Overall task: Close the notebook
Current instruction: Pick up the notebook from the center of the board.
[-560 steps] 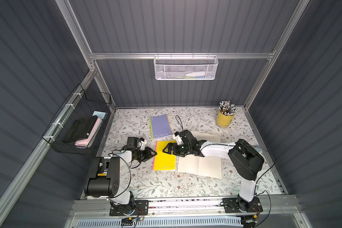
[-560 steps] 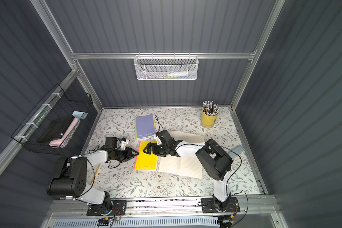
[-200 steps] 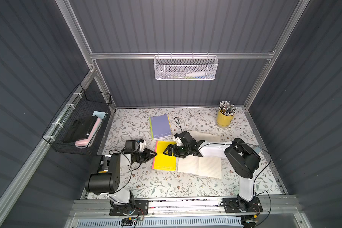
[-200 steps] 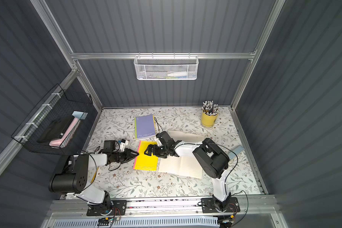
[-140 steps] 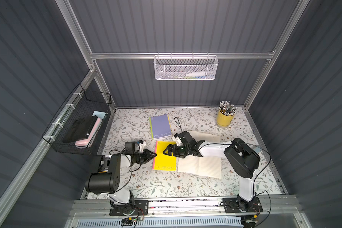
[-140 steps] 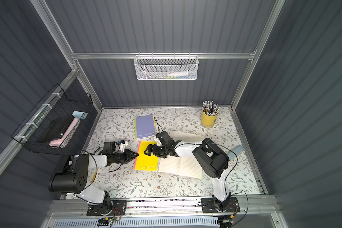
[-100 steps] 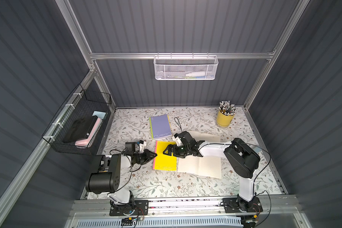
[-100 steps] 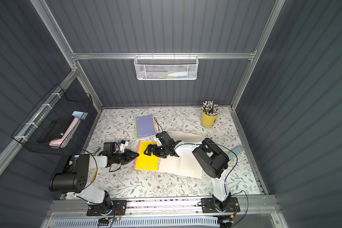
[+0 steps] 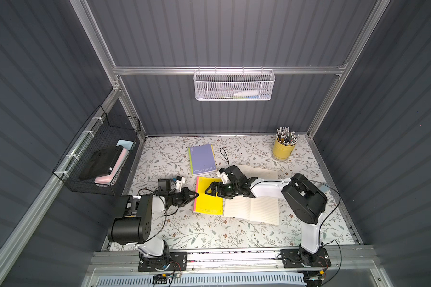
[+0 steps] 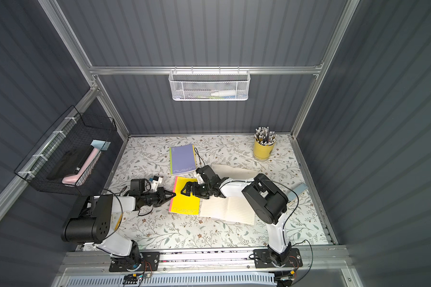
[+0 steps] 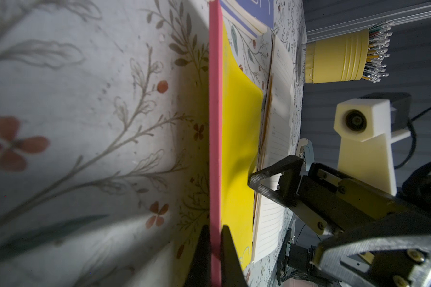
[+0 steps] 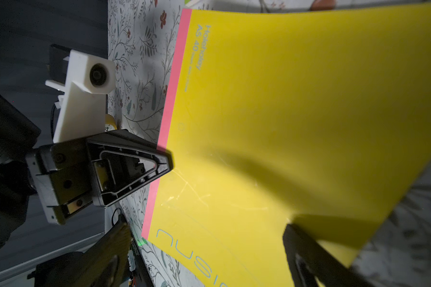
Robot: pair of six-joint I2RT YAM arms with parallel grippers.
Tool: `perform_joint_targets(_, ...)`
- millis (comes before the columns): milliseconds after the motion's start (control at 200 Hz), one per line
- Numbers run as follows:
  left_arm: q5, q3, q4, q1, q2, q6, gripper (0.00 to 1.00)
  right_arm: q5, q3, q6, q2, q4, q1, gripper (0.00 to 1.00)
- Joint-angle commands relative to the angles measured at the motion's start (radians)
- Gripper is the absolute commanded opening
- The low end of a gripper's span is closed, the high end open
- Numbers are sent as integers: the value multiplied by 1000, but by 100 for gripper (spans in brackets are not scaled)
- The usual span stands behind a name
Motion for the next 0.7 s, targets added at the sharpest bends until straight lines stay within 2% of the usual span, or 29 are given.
perform_joint_targets(0,14,19,-52,-8,-42,29,0,14,-35,-2,-18,-51,5,99)
perform_joint_targets(260,-32,135,-272,-8,-89,102,0,44,-17,-25,-70,-95,3,99)
perform_joint_targets(695,-7,374,-454,-8,-158,114,0,93,36,-65,-216,-179,-41,99)
